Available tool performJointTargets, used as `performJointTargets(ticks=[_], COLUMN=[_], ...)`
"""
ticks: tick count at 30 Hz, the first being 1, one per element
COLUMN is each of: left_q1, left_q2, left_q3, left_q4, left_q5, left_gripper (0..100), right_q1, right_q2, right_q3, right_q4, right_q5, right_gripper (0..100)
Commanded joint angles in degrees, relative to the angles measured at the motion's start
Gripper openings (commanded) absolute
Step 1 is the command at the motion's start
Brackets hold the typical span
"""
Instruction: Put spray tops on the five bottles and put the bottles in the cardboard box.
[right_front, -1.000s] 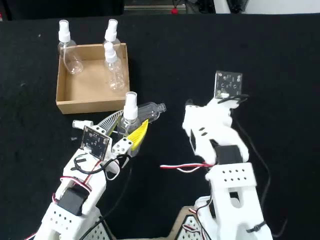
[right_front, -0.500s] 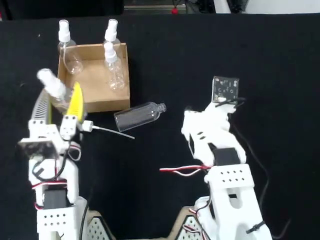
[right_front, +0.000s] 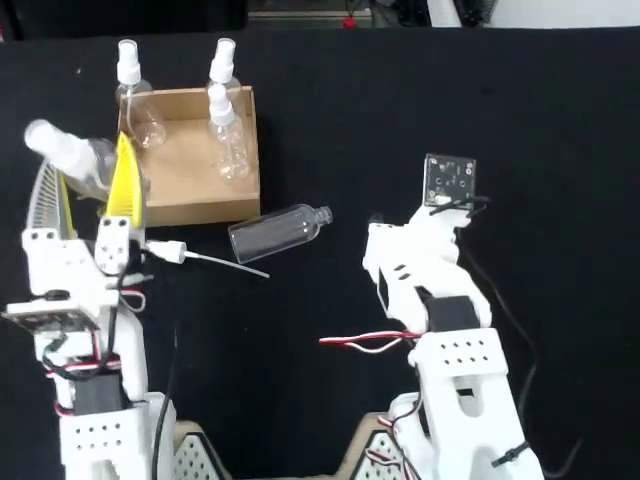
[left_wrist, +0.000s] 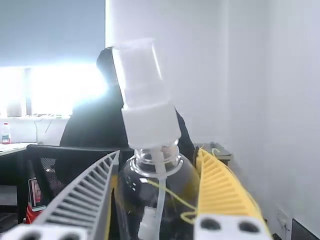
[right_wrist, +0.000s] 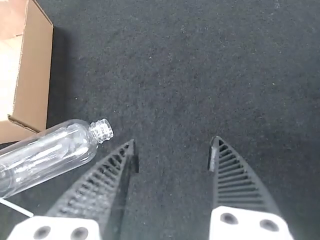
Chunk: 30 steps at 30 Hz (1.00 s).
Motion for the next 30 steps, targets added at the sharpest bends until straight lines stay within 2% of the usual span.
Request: performJointTargets(ticks=[1,4,10,12,15,20,23,30], left_q1=[-2.2,-2.9,-2.3,-2.3,-1.9,3.6,6.0,5.8], left_q2=[20.7,32.7,44.1,47.2,52.1,61.8,68.7,86.2], left_q3=[-16.0,-21.1,-22.6,-21.8,-18.8,-13.8,-14.2,-22.8], left_q4=[-1.3,-1.4,-3.0,-7.8,-19.8,-38.7,-44.0,-52.8], left_q5=[0.4,0.4,0.4,0.4,0.4,0.0,0.0,0.0], left_gripper=[14,14,14,14,14,14,14,14], right_q1=[0.7,1.0,1.1,1.1,1.1,1.1,1.1,1.1], right_q2=[-2.0,-1.9,-1.9,-1.9,-1.8,-1.8,-1.7,-1.7], right_q3=[-0.1,-0.1,-0.1,-0.1,-0.1,-0.1,-0.1,-0.1], right_q4=[-1.4,-1.4,-1.4,-1.4,-1.4,-1.4,-1.4,-1.4], right_q5=[-0.5,-0.5,-0.5,-0.5,-0.5,-0.4,-0.4,-0.3], right_gripper=[22.3,22.3,22.3,22.3,22.3,22.3,22.3,22.3])
